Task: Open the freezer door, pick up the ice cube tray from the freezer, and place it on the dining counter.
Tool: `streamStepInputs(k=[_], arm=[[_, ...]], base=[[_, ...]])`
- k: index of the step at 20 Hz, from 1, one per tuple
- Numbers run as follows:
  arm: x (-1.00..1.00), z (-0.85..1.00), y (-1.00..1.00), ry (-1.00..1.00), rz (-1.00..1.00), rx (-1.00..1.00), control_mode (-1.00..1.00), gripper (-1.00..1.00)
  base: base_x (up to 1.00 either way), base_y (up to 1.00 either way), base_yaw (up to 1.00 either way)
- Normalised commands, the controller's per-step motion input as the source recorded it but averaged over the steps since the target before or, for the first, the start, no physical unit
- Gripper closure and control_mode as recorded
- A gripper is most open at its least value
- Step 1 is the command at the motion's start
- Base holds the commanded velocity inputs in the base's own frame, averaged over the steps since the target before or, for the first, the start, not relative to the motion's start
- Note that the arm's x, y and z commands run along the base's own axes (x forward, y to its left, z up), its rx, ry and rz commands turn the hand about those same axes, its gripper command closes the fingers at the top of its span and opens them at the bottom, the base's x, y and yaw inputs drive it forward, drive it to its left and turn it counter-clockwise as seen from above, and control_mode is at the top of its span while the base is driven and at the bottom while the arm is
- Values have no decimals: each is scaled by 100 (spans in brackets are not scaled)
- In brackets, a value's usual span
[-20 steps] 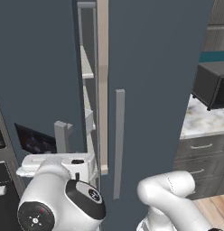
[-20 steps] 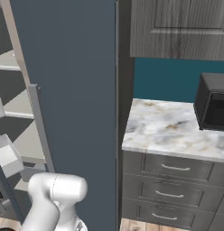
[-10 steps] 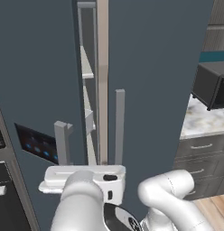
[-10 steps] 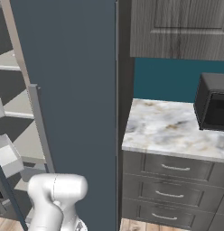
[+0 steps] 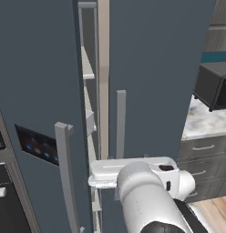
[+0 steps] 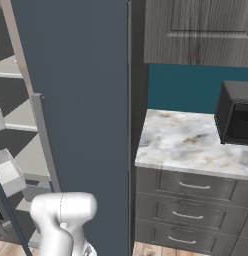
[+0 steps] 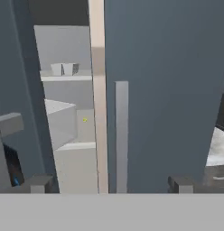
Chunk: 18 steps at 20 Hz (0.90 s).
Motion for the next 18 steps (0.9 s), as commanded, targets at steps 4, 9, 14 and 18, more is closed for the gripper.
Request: streamStepInputs(k=[4, 9, 14, 18], arm=[[3, 16, -80, 0, 19, 4, -100, -100], [17, 0, -62, -2, 34, 9, -100, -100], [25, 0, -34, 0, 38, 8, -100, -100], [32, 0, -2, -3, 38, 5, -100, -100]], base=[[0, 0, 0], [0, 0, 0], [0, 0, 0], [0, 0, 0]])
